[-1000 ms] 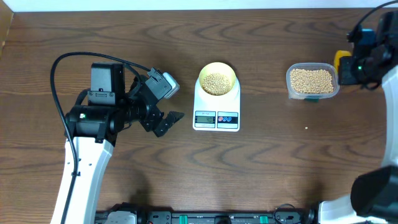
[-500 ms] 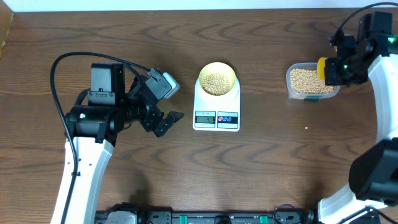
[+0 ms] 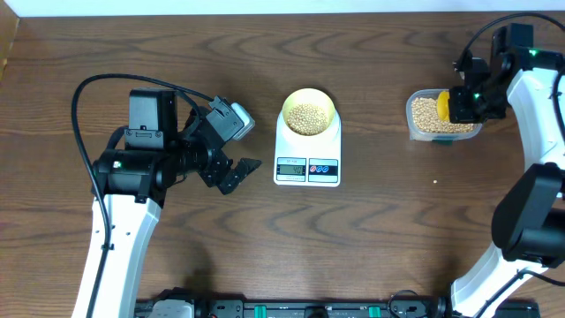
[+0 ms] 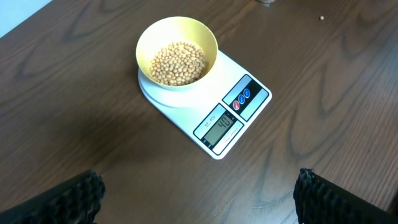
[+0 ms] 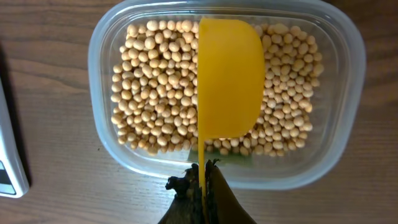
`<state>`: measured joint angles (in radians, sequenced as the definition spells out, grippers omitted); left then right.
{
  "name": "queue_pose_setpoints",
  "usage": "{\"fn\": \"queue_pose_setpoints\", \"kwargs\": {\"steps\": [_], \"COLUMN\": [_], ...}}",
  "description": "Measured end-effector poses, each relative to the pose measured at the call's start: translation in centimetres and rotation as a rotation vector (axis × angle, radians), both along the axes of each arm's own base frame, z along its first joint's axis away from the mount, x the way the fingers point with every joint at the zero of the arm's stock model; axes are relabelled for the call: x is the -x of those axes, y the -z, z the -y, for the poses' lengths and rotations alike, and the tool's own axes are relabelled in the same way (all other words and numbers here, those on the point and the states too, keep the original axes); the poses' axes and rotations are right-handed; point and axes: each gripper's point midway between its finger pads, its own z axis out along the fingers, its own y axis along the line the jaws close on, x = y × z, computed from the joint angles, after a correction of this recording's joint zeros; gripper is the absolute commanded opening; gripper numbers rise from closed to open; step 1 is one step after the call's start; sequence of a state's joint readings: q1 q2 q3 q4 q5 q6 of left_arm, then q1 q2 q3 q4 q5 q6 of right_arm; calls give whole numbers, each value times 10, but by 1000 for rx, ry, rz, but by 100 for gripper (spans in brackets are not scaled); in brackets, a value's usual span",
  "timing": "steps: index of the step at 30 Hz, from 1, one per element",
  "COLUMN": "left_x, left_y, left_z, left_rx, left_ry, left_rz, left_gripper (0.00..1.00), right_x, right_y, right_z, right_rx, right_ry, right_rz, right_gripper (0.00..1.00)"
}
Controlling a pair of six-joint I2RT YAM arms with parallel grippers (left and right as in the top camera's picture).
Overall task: Scoop item into bowl and weigh 50g on scale
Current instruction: 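Lower the scoop with the right gripper into the soybean tub, then drag the scoop through the soybeans with the right gripper to fill it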
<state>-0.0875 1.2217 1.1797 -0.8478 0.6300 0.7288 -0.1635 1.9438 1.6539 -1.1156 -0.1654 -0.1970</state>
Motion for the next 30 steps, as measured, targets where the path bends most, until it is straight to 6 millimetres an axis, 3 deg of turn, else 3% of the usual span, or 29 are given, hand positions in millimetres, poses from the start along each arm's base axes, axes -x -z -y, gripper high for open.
{"fn": "queue_pose_setpoints", "kwargs": {"steps": [7,19,30], "left_x": [0,0,0], "left_y": [0,0,0], "left_z": [0,0,0], "left_rx": [0,0,0], "left_ry": [0,0,0], "left_rz": [0,0,0], "left_gripper": [99,99,99], "right_x": [-1,-2,11], "right_y": [18,15,14], "right_z": [-10,-26,-36], "right_rx": [-38,-133,-209], "right_ry": [-16,-28,-26], "right_rz": [-38,-32,-84], "right_gripper": [1,1,1]}}
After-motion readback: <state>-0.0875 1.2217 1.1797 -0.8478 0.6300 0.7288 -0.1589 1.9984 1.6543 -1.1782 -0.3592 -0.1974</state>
